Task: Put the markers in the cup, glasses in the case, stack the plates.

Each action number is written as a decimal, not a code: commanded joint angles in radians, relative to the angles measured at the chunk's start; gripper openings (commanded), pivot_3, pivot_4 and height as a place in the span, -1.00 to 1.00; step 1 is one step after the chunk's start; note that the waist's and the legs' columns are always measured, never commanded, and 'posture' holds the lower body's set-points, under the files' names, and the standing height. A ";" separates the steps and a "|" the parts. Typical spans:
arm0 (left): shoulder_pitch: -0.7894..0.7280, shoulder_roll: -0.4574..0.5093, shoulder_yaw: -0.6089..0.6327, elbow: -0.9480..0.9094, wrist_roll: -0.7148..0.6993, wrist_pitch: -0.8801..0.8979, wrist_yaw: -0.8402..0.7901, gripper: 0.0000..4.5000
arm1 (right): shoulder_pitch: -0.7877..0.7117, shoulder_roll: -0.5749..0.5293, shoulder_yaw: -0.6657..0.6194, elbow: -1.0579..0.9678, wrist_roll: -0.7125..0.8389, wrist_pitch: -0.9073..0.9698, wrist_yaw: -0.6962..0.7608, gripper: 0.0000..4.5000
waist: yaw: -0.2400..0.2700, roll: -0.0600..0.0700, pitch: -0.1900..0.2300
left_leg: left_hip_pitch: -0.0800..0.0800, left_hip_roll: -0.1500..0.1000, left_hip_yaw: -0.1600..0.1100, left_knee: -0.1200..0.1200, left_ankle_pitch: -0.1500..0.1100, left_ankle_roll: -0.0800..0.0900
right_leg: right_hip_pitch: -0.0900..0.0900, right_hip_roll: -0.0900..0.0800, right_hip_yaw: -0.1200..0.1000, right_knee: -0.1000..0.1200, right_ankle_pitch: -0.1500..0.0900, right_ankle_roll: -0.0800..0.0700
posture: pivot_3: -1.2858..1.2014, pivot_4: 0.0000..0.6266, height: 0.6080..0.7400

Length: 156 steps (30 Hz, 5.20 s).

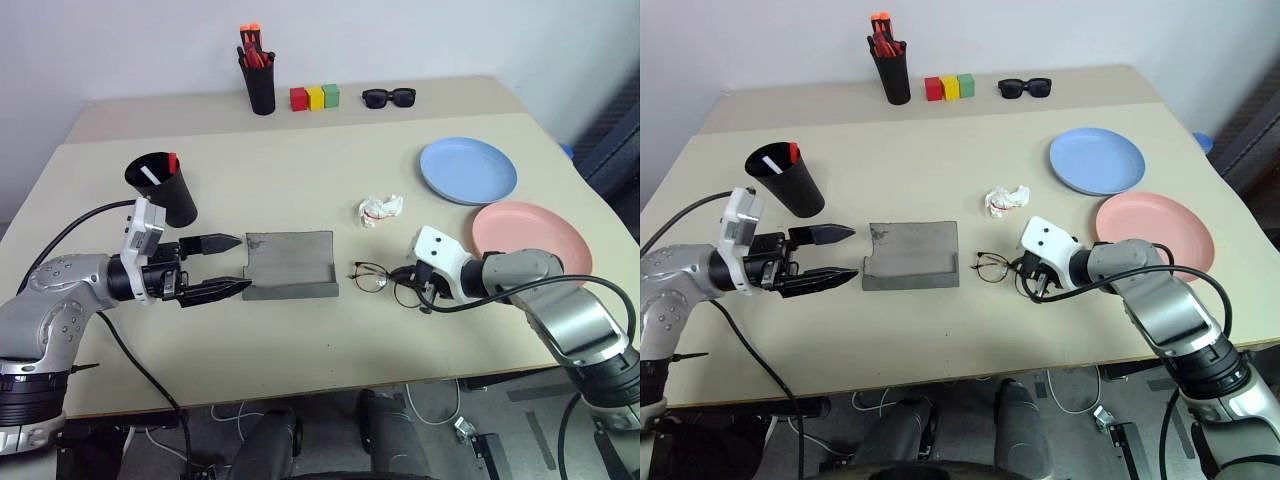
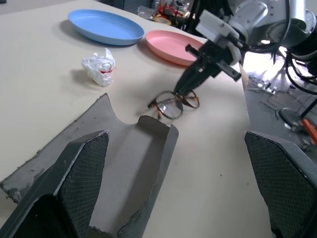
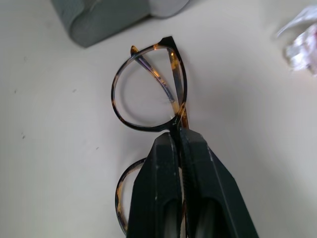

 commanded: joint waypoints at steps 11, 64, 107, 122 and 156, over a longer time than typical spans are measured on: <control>0.129 0.110 0.188 0.024 -0.011 -0.025 0.026 1.00 | -0.216 0.409 0.016 0.050 0.010 -0.090 -0.186 -0.97 | 0.004 0.000 0.000 | -0.009 0.000 -0.001 0.000 0.001 -0.001 | -0.012 0.000 0.000 0.004 0.001 -0.002 | 0.03 -0.52 1.00; -0.614 -0.220 -0.330 0.730 0.537 -0.216 0.350 -0.98 | -0.102 0.506 -0.117 0.045 0.064 -0.134 -0.285 1.00 | 0.003 0.000 0.000 | -0.009 -0.003 0.001 -0.001 0.004 -0.007 | -0.014 0.002 0.000 0.005 0.003 -0.004 | 0.03 -0.52 1.00; -0.301 -0.120 -0.074 0.204 0.115 0.002 -0.014 0.99 | 0.127 -0.012 -0.376 0.155 -0.048 -0.005 -0.303 1.00 | 0.008 0.000 0.000 | -0.009 -0.003 0.003 0.000 0.002 -0.003 | -0.013 0.000 0.000 0.004 0.004 -0.004 | 0.03 -0.52 1.00; -0.342 -0.152 -0.119 0.199 0.099 -0.002 0.011 1.00 | 0.209 -0.030 -0.408 0.151 -0.012 0.154 -0.314 -0.04 | 0.008 0.000 -0.001 | -0.007 0.002 0.006 0.001 0.002 -0.002 | -0.011 0.001 0.001 0.004 0.004 -0.005 | 0.03 -0.52 1.00; -0.219 -0.144 -0.054 0.050 0.013 0.038 0.148 1.00 | -0.514 0.207 -0.208 1.123 -0.232 -0.704 -0.415 -0.12 | -0.002 0.000 0.000 | -0.008 0.001 0.006 0.001 0.005 -0.007 | -0.013 0.001 0.001 0.004 0.004 -0.005 | 0.03 -0.52 1.00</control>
